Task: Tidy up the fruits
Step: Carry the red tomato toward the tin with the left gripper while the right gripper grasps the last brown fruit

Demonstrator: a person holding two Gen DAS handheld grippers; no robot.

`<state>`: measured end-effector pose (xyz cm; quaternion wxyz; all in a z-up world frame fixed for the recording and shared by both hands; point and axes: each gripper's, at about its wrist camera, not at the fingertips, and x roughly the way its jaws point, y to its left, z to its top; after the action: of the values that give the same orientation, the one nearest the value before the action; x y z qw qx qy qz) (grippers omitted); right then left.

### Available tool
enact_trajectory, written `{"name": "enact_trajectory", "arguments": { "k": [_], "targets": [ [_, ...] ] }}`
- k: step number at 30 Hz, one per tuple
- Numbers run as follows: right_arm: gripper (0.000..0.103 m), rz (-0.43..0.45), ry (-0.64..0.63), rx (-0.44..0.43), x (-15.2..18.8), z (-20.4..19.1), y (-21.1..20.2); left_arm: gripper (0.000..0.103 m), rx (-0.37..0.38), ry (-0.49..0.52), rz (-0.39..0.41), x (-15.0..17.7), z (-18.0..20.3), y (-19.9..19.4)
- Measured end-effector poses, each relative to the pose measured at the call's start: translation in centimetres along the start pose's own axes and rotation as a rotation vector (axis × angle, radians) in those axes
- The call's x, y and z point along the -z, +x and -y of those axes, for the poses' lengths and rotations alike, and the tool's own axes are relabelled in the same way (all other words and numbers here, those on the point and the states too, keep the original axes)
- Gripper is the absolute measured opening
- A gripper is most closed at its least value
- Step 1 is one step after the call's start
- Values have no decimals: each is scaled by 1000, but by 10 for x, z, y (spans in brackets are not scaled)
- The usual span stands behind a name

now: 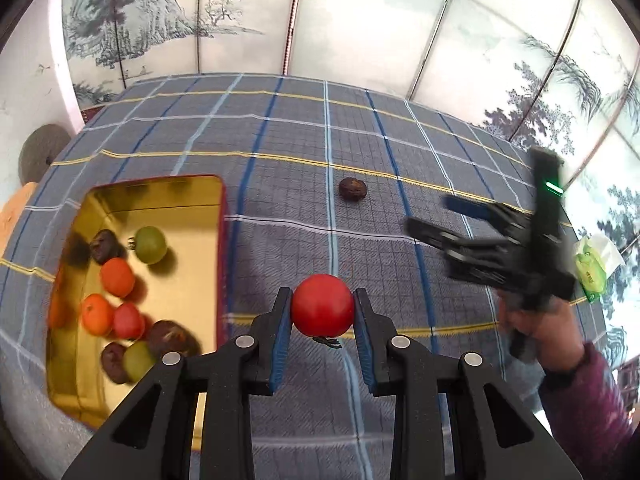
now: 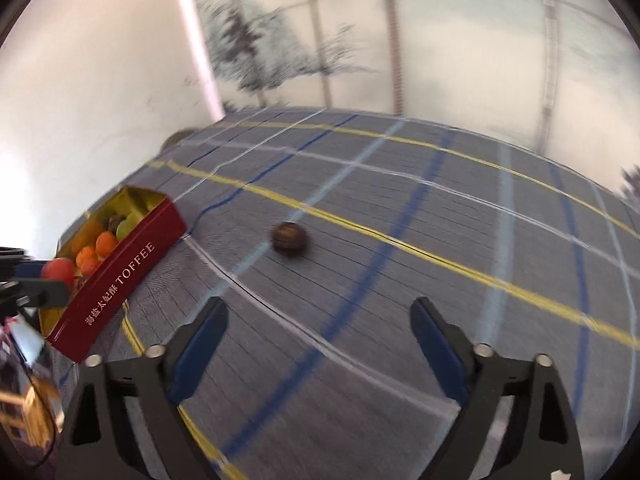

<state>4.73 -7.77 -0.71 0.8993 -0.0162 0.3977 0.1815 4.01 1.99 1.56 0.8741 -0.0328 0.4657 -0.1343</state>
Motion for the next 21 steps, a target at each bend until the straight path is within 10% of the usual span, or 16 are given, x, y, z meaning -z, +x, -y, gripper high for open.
{"name": "enact_trajectory", "arguments": {
  "k": [10, 17, 21],
  "targets": [
    [73, -79, 43, 25, -31, -1, 71, 31, 2, -30, 19, 12, -21, -22],
    [31, -130, -9, 41, -37, -14, 82, 31, -12, -81, 39, 17, -40, -31],
    [30, -94, 10, 57, -18, -16, 59, 31, -47, -111, 52, 25, -55, -37]
  ]
}}
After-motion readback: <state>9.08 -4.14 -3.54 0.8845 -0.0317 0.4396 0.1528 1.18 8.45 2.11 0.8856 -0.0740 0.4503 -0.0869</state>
